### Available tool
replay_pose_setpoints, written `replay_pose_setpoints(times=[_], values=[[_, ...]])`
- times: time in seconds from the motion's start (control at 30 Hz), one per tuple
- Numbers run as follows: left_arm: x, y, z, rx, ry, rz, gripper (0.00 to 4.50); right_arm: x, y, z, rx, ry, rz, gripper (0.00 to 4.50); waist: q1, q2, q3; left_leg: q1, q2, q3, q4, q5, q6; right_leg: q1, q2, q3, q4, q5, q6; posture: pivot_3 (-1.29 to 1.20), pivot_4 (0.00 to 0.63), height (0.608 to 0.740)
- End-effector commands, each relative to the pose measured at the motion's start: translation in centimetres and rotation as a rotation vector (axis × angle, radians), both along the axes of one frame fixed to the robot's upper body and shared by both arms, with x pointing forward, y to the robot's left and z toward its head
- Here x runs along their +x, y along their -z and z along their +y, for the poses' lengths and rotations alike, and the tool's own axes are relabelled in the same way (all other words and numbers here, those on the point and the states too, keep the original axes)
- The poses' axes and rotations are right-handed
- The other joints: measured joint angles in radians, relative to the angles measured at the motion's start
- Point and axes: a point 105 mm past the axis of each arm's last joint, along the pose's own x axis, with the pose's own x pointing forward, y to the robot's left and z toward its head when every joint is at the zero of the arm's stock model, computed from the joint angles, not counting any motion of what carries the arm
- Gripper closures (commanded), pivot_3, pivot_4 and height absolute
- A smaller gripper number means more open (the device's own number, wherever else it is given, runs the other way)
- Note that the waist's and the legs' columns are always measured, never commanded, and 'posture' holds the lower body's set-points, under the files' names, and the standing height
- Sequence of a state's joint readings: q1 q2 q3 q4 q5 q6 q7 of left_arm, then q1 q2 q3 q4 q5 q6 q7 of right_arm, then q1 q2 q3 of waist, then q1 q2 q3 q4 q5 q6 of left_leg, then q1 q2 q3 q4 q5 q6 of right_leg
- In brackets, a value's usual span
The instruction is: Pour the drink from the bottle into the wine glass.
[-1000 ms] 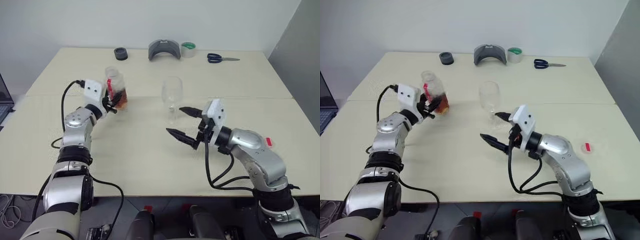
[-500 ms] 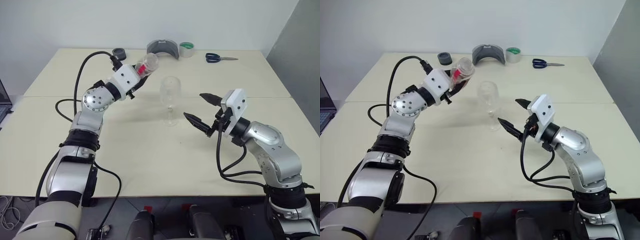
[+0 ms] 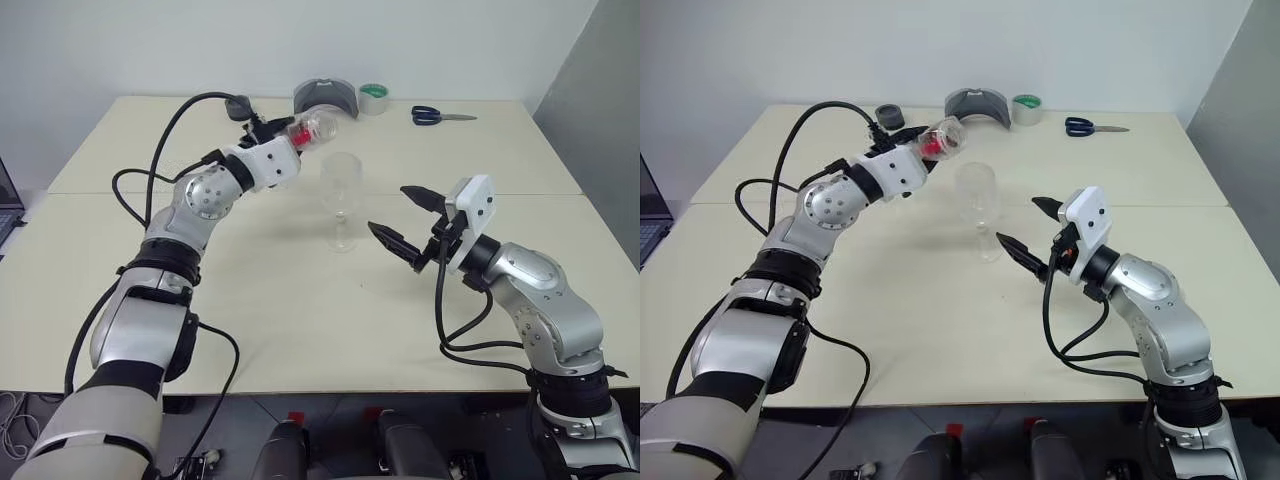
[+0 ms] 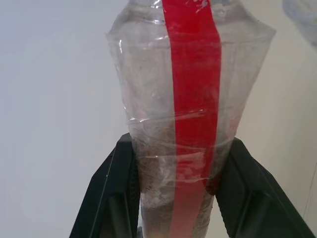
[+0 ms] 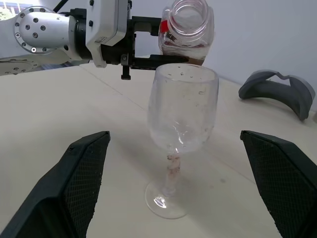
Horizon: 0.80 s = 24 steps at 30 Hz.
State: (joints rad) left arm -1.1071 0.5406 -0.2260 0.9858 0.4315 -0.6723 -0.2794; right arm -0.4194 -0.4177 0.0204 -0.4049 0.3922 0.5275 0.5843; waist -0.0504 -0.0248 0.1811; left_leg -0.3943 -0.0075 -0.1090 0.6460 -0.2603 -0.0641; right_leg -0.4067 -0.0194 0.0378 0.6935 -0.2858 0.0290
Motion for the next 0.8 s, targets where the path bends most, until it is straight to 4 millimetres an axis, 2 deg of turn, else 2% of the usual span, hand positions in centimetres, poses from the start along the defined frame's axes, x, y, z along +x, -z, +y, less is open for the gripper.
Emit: replay_pose_setpoints(times=[0.03, 0.33, 0.6, 0.8], values=[[-0.4, -2.8, -0.2, 0.029, 0.01, -0.129, 2.81, 0.0, -1.2, -0.2, 0.015, 0.014, -0.057, 0.0, 0.0, 0.0, 0.0, 0.0, 0.0, 0.0, 0.0, 0.0, 0.0, 0.0, 0.0, 0.0, 0.0, 0.0, 0.0, 0.0, 0.15, 0.74], [-0.2, -3.5, -0.1, 0.09, -0.018, -0.203, 2.81, -0.2, -1.3, -0.4, 0.011, -0.007, -0.058, 0.0, 0.0, 0.0, 0.0, 0.0, 0.0, 0.0, 0.0, 0.0, 0.0, 0.0, 0.0, 0.0, 0.0, 0.0, 0.0, 0.0, 0.15, 0.74], [-0.3, -3.9, -0.3, 0.14, -0.024, -0.265, 2.81, -0.8, -2.4, -0.3, 0.063, -0.064, -0.092, 0.0, 0.0, 0.0, 0.0, 0.0, 0.0, 0.0, 0.0, 0.0, 0.0, 0.0, 0.0, 0.0, 0.001, 0.0, 0.0, 0.0, 0.15, 0.74], [-0.3, -4.4, -0.3, 0.164, -0.033, -0.295, 2.81, -0.8, -2.5, -0.2, 0.047, -0.075, -0.096, 0.0, 0.0, 0.0, 0.0, 0.0, 0.0, 0.0, 0.0, 0.0, 0.0, 0.0, 0.0, 0.0, 0.001, 0.0, 0.0, 0.0, 0.15, 0.74]])
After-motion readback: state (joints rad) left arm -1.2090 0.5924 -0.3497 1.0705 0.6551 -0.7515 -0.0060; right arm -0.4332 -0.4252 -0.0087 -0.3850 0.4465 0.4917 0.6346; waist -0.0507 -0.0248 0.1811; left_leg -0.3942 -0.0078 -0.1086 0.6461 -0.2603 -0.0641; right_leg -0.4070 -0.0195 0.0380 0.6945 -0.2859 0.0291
